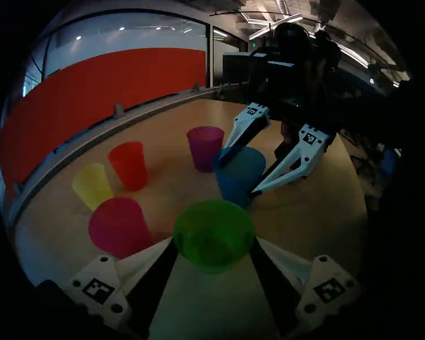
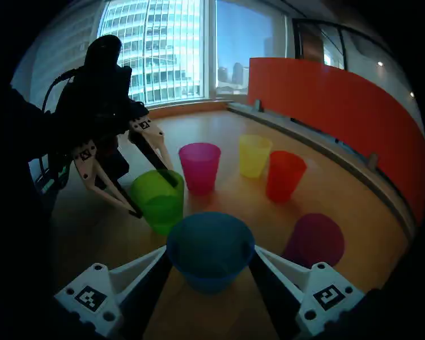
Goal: Pour water
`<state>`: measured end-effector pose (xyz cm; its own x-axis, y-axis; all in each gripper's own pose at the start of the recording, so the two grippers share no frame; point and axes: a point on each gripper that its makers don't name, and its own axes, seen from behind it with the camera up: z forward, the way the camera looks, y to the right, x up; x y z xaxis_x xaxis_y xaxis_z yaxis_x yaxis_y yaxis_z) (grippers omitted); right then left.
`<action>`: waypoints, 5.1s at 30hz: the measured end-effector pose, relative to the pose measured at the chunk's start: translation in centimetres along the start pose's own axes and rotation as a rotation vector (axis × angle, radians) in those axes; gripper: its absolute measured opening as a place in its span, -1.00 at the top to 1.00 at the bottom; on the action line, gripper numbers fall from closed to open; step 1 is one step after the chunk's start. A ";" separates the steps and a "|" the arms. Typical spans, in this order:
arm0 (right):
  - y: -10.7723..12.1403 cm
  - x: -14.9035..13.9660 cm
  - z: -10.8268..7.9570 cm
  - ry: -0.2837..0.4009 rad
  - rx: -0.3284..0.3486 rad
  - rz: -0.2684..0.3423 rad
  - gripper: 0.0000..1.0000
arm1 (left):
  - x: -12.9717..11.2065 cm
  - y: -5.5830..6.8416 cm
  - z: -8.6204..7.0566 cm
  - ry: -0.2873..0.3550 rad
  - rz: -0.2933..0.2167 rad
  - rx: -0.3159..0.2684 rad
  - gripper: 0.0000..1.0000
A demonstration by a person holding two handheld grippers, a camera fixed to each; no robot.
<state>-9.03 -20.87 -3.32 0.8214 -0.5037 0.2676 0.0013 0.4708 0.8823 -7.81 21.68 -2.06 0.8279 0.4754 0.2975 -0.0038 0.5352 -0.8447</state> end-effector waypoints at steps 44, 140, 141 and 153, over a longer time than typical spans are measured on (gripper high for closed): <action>0.1 -1.8 -1.8 -0.014 -0.052 0.024 -0.99 | -1.6 -0.6 -1.2 -0.033 -0.036 0.043 -0.86; 11.7 5.2 -17.8 0.494 -0.923 0.253 -0.99 | 3.5 -12.8 -18.6 0.478 -0.224 0.850 -0.85; 11.7 5.4 -18.0 0.505 -0.932 0.258 -0.99 | 3.7 -12.8 -18.7 0.487 -0.229 0.851 -0.85; 11.5 4.7 -19.5 0.576 -0.987 0.302 -0.98 | 4.2 -13.0 -19.9 0.541 -0.260 0.888 -0.85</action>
<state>5.93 -3.74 0.51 0.9997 0.0058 -0.0233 -0.0043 0.9979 0.0641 6.86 2.81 1.29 0.9998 0.0176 0.0008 -0.0174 0.9955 -0.0930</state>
